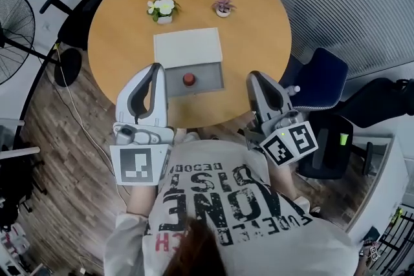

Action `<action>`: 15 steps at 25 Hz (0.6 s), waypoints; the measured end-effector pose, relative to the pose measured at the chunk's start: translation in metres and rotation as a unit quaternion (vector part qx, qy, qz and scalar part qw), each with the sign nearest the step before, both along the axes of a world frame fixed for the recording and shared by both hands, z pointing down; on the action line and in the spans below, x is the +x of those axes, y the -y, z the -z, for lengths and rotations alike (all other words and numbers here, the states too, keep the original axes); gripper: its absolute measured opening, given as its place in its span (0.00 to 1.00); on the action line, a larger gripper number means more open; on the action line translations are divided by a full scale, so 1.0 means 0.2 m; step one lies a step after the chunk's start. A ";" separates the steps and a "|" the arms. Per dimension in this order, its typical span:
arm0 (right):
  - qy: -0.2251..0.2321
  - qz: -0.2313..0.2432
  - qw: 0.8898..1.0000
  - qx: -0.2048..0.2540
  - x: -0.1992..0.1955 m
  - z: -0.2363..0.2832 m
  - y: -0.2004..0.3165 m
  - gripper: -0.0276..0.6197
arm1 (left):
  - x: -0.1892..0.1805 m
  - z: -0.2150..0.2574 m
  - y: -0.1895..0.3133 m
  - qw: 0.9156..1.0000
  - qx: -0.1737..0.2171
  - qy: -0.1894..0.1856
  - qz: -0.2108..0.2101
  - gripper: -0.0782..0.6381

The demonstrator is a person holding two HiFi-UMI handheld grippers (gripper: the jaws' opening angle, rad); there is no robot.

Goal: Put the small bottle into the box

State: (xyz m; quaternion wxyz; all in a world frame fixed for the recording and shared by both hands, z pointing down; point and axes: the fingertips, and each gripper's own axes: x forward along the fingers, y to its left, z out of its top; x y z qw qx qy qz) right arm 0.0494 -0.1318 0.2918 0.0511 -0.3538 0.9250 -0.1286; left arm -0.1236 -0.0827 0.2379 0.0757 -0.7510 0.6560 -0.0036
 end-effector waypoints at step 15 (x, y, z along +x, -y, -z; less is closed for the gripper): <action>-0.020 0.032 0.999 0.027 0.40 0.02 -0.25 0.07 | 0.36 -0.02 -0.35 0.999 0.012 0.006 0.052 0.12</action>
